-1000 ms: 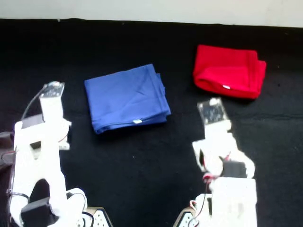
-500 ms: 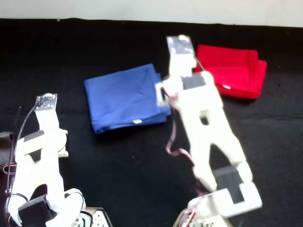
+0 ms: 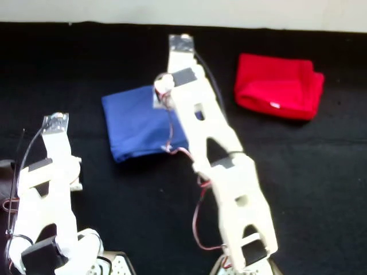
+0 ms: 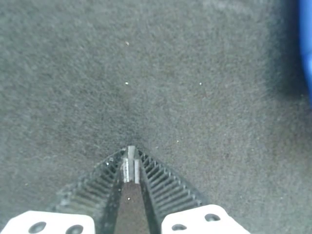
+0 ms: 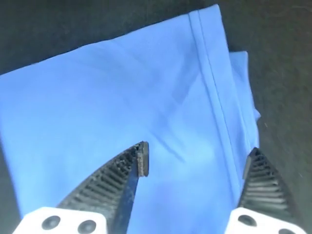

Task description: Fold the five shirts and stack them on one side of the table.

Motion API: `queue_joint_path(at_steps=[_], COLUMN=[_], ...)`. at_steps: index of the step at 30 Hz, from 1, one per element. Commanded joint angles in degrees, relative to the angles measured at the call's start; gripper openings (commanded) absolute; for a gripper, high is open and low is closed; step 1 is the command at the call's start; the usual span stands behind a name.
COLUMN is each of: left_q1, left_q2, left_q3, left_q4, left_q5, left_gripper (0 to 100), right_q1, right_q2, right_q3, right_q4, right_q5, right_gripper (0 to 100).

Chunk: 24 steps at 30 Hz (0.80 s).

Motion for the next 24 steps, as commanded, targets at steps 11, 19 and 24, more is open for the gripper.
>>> queue_joint_path(at_steps=[11, 19, 24], left_q1=[-0.48, -0.48, -0.48], left_q2=[0.31, 0.31, 0.31], left_q3=[0.13, 0.13, 0.13], left_q4=[-1.23, -1.23, -1.23], left_q5=[-0.26, -0.26, -0.26], left_gripper=[1, 1, 1], right_q1=[2.77, 3.21, 3.65], right_q2=[8.75, 6.46, 10.24], right_q3=[-15.96, -23.16, -21.32], right_q4=[7.96, 10.86, 11.47], right_q5=[-0.44, 7.65, 5.27], right_gripper=[30.7, 30.7, 31.0])
